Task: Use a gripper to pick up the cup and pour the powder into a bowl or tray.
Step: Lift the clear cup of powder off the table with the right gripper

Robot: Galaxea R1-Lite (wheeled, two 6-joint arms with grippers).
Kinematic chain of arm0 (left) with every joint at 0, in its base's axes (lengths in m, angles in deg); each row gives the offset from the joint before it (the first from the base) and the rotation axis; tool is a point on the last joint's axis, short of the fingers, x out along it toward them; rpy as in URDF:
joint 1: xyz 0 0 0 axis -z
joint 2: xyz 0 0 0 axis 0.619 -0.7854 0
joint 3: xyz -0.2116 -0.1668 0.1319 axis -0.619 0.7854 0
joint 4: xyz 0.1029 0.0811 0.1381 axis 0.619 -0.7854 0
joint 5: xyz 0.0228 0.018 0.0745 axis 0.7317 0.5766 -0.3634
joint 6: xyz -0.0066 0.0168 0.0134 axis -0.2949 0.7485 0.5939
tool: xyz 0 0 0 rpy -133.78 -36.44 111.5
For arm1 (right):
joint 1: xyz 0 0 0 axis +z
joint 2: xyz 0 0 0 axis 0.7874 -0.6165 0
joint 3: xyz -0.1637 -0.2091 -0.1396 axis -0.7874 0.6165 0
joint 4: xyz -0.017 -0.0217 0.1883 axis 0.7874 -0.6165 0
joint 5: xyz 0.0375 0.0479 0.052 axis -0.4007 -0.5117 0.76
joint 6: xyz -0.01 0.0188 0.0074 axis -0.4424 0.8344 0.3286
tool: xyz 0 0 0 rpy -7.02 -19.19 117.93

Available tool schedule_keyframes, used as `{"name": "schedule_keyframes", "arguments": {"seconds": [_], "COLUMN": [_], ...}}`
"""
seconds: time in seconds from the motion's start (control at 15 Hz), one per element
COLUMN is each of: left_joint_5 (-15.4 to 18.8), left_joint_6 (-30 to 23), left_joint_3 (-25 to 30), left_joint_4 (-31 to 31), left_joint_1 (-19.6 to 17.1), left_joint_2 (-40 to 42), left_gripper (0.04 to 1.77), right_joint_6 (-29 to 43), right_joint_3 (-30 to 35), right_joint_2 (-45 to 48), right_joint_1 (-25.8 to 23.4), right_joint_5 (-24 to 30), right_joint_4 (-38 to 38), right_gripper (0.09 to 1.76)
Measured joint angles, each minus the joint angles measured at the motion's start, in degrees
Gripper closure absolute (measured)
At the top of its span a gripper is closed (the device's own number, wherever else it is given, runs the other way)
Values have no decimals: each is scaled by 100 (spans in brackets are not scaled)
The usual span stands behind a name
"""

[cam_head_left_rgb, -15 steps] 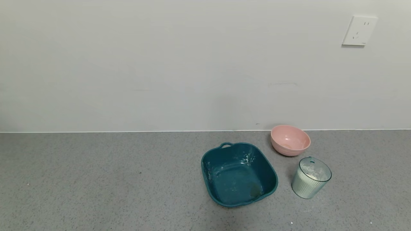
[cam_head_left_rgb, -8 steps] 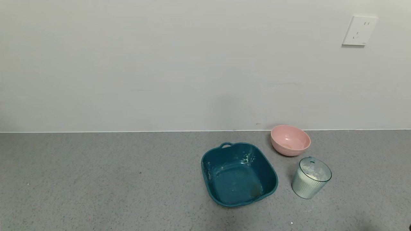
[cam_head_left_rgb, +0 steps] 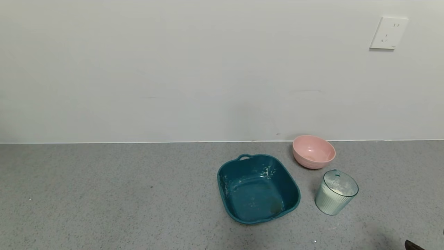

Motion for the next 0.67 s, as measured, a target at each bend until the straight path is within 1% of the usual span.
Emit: {"name": "schedule_keyframes", "arguments": {"seconds": [0.13, 0.33, 0.53, 0.67], "left_joint_5": [0, 0, 0, 0], "left_joint_6": [0, 0, 0, 0], "left_joint_3": [0, 0, 0, 0], "left_joint_4": [0, 0, 0, 0], "left_joint_1": [0, 0, 0, 0], "left_joint_2": [0, 0, 0, 0], "left_gripper": [9, 9, 9, 9], "right_joint_6": [7, 7, 219, 361], "right_joint_3": [94, 144, 165, 247], "right_joint_2": [-129, -308, -645, -1031], "right_joint_1": [133, 265, 660, 792], "right_joint_5": [1, -7, -156, -204], "right_joint_4": [246, 307, 401, 919], "right_gripper": [14, 14, 14, 14]}}
